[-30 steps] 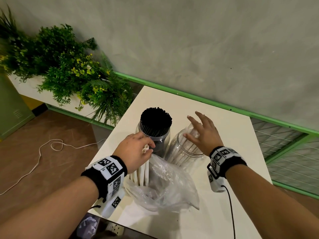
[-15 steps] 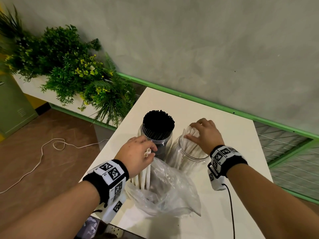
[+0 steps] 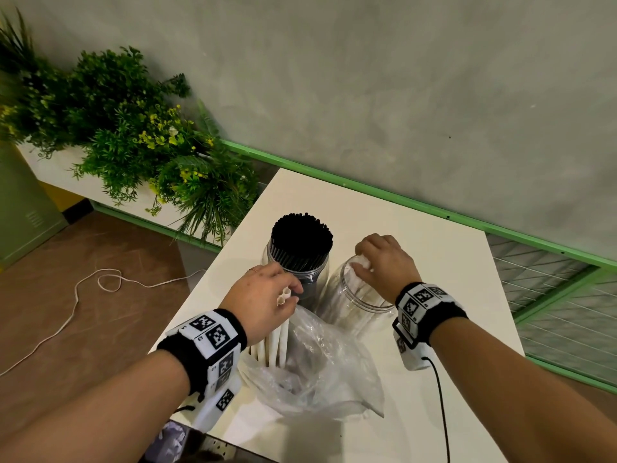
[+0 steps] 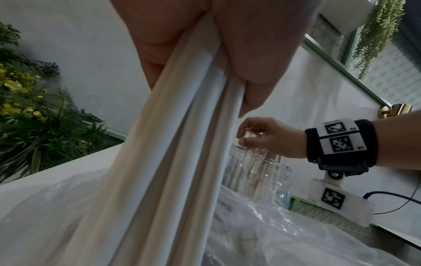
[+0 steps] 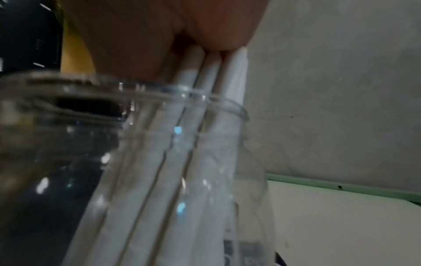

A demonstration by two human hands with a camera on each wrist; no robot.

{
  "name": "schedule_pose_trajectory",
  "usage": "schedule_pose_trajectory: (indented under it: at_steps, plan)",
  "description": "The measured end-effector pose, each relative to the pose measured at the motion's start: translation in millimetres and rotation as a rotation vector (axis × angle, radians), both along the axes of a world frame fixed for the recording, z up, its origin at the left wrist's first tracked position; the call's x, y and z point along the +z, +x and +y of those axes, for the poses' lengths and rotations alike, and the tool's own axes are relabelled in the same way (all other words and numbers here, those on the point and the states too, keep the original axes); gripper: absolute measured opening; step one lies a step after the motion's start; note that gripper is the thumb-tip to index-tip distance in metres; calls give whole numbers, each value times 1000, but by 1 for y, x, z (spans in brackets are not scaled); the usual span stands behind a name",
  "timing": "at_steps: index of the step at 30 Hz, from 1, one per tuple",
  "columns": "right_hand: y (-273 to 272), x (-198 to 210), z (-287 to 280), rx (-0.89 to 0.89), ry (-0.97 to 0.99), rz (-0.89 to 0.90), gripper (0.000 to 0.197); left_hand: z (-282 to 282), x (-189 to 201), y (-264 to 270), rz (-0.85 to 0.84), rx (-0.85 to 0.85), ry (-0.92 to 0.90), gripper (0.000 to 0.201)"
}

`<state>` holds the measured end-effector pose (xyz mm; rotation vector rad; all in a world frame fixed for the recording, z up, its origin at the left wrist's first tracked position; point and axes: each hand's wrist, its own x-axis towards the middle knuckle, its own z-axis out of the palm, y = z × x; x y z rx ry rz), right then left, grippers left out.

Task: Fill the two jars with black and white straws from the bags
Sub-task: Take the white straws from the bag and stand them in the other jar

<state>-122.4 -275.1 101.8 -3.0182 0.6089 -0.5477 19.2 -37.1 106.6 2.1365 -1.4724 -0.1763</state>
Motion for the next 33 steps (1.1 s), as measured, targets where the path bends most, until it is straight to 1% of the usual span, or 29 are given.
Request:
schedule_pose_trajectory:
  at_steps: [2,4,5,6,8,10,11,12,14,16,17,18,19,21,23,25,27,28,30,33]
  plan:
    - [-1,-1,1,-12,35,-163,10,0,1,0,11,-4,2,19]
    - [-3,-2,-1,-27,59,-245,12,1,1,1,26,-7,8,27]
    - [-4,-3,-3,-27,36,-230,15,2,2,1,26,-10,9,30]
    - [-4,-3,-5,-23,-11,-178,18,2,1,2,25,-10,11,31]
    - [-4,-2,-7,-44,-75,-27,22,1,1,2,22,-3,13,21]
    - [-4,0,-6,-100,-57,63,28,1,1,4,38,-11,12,20]
    - [-5,1,-4,-121,-37,56,30,1,1,6,67,-28,17,25]
    - [-5,4,-1,-134,-12,22,32,1,2,8,106,-50,19,33]
    - [-7,14,9,-109,36,-119,35,5,4,13,162,-86,9,49]
    - [-10,25,31,-5,98,-291,37,11,5,18,141,-80,0,56]
    - [-11,28,46,63,156,-335,36,16,5,21,118,-56,7,60]
    - [-13,29,61,126,236,-335,35,20,5,23,112,-25,22,64]
    - [-13,28,76,169,346,-290,37,24,5,24,130,4,34,69]
    - [-10,19,102,194,622,-127,50,30,2,27,210,41,16,75]
    - [-1,3,116,186,856,-14,64,32,-3,26,303,41,-25,74]
    - [11,-11,124,198,1032,-6,72,33,-4,24,364,46,-53,69]
    - [21,-19,128,212,1148,-16,80,32,-4,21,409,70,-72,64]
    - [25,-22,130,213,1189,-34,81,32,-3,20,433,80,-80,63]
    - [31,-25,133,203,1247,-99,75,32,-3,18,468,89,-90,60]
    - [35,-26,134,181,1303,-163,56,31,-4,17,489,87,-106,57]
